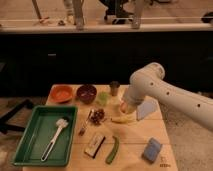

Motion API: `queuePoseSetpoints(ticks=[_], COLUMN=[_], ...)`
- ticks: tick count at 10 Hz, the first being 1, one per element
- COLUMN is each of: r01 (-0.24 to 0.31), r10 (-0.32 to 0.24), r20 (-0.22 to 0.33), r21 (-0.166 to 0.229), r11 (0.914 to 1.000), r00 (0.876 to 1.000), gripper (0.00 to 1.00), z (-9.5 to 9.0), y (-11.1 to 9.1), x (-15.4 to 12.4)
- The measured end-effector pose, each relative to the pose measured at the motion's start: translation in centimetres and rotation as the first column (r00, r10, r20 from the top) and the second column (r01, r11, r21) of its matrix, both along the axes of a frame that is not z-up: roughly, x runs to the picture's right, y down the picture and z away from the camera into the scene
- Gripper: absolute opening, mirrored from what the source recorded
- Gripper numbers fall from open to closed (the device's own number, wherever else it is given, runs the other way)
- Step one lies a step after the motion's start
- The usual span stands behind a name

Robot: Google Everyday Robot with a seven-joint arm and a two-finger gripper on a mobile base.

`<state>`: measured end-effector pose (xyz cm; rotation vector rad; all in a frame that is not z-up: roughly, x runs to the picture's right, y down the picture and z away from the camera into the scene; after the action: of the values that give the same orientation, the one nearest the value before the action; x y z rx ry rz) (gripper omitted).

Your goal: Place apple in metal cup

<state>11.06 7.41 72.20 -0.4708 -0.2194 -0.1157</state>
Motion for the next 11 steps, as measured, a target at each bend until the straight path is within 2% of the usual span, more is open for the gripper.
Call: queuePoseSetpoints(ticks=[1, 11], r01=[-0.001, 0.003], r10=[0.001, -0.003], r20=[0.002, 0.002], r21=[0.004, 0.009], r11=[1.0, 1.0], r00=[1.0, 1.0], gripper=[0.0, 0.0], z=[0.16, 0.24], y=[-0.83, -1.02], x=[-0.29, -0.13])
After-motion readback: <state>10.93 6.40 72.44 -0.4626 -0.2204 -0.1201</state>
